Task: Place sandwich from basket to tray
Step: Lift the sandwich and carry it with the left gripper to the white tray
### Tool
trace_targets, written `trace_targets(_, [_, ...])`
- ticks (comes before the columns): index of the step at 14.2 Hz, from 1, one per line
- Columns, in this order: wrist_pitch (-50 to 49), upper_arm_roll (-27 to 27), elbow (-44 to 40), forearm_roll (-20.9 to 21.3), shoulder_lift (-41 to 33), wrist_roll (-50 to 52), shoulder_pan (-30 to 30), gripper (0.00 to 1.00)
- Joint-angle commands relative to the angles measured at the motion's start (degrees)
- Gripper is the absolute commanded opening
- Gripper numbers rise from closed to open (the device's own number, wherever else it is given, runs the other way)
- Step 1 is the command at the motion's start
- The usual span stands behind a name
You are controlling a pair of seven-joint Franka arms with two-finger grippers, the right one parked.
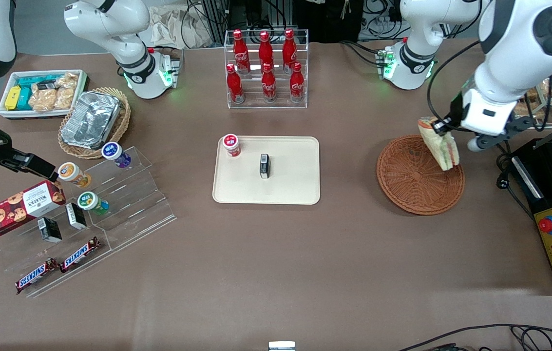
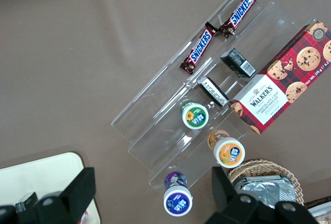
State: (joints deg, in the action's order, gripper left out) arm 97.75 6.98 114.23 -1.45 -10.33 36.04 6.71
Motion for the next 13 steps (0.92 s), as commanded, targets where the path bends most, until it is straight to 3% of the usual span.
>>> trace_targets(1, [-2.4,3.0,-2.2,-1.6,1.0,0.8,0.3,0.0])
trace_targets(3, [-2.4,5.9,-2.3,-5.0,2.2,4.3,0.4,0.0])
trace_targets(6, [-0.8,12.1,-2.7,-4.1,5.1,7.0,2.9,0.0])
trace_targets(11, [8.4,12.4,-4.4,-4.0,11.6,13.8,12.4,0.0])
trace_targets(13, [14.0,12.5,-3.6,-5.2,14.2,15.1,13.3,0.0])
